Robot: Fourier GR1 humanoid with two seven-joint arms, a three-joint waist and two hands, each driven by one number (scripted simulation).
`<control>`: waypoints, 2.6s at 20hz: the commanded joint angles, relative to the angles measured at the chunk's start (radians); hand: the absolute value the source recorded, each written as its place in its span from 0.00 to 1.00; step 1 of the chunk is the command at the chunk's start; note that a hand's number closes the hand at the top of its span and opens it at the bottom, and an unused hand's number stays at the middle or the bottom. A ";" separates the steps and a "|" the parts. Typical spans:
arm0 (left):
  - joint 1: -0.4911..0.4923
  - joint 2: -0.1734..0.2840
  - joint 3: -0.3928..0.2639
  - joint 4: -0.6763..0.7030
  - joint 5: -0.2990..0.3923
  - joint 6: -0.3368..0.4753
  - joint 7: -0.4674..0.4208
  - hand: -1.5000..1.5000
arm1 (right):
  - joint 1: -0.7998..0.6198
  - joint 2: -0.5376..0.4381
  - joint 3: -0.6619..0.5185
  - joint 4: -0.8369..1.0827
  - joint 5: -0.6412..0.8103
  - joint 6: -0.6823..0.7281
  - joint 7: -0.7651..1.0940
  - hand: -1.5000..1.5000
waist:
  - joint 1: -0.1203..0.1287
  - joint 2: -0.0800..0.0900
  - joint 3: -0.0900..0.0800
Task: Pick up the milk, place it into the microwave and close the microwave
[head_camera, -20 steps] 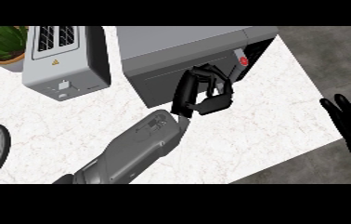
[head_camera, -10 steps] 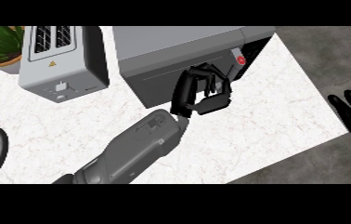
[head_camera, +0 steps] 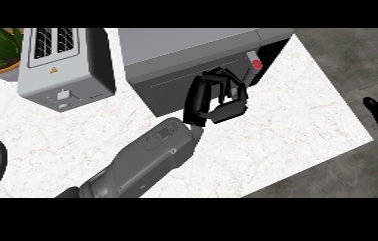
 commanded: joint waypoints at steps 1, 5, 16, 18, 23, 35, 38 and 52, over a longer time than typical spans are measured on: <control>-0.073 0.000 0.043 0.094 0.029 -0.019 0.006 1.00 | -0.013 -0.016 -0.010 -0.001 -0.020 -0.005 0.015 0.00 | -0.008 0.018 -0.001; -0.077 0.000 0.028 0.098 0.038 -0.017 -0.015 1.00 | -0.021 -0.031 -0.013 -0.002 -0.047 -0.002 0.031 0.00 | -0.017 0.021 0.000; -0.092 0.000 0.024 0.116 0.083 -0.020 -0.046 1.00 | -0.045 -0.068 -0.043 -0.005 -0.103 -0.015 0.062 0.00 | -0.016 0.018 0.000; -0.101 0.000 0.016 0.113 0.092 -0.024 -0.049 1.00 | -0.055 -0.073 -0.034 0.002 -0.120 -0.003 0.065 0.00 | -0.005 0.019 0.001; -0.090 0.000 0.007 0.123 0.109 -0.022 -0.069 1.00 | -0.063 -0.092 -0.015 -0.014 -0.159 0.029 0.078 0.00 | -0.015 0.024 0.001; -0.105 0.000 -0.010 0.134 0.144 -0.014 -0.099 1.00 | -0.073 -0.130 -0.022 -0.001 -0.235 0.028 0.116 0.00 | -0.024 0.020 0.001; -0.103 0.000 -0.015 0.145 0.148 -0.025 -0.110 1.00 | -0.083 -0.138 -0.037 -0.004 -0.243 0.036 0.109 0.00 | -0.026 0.022 0.002; -0.115 0.000 -0.095 0.241 0.153 0.045 -0.049 1.00 | -0.103 -0.184 -0.015 -0.009 -0.353 0.085 0.139 0.00 | 0.000 0.015 0.006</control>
